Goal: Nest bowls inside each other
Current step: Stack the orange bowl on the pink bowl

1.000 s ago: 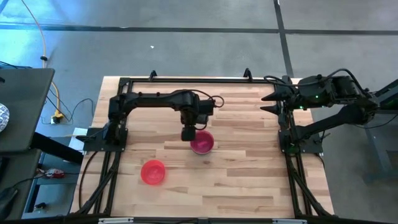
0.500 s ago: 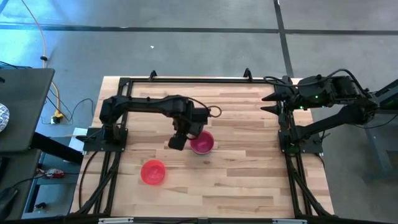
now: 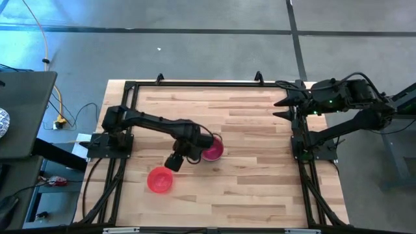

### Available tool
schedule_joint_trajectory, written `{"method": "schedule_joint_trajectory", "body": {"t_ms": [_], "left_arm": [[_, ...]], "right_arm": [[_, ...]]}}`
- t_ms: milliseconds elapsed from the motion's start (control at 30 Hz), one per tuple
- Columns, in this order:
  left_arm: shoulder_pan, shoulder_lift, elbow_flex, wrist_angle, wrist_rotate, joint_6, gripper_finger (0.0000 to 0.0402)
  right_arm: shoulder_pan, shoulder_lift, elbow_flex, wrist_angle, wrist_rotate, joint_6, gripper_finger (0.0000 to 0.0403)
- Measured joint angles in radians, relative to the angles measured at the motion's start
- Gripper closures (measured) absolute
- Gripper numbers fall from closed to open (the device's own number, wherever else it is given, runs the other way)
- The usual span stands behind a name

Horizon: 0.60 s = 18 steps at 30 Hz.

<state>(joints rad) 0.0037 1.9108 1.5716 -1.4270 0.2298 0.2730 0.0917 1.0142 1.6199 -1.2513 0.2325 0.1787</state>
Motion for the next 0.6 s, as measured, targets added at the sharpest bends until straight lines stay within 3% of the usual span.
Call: {"method": "schedule_joint_trajectory", "body": {"t_ms": [267, 600], "left_arm": [[-0.008, -0.193, -0.231, 0.18, 0.026, -0.14, 0.0213], [-0.012, -0.429, -0.447, 0.337, -0.035, -0.328, 0.0213]], "right_arm": [[0.0, 0.0, 0.0, -0.002, 0.0, -0.001, 0.0247], [0.0, 0.017, 0.0, 0.035, 0.0, -0.022, 0.0247]]}}
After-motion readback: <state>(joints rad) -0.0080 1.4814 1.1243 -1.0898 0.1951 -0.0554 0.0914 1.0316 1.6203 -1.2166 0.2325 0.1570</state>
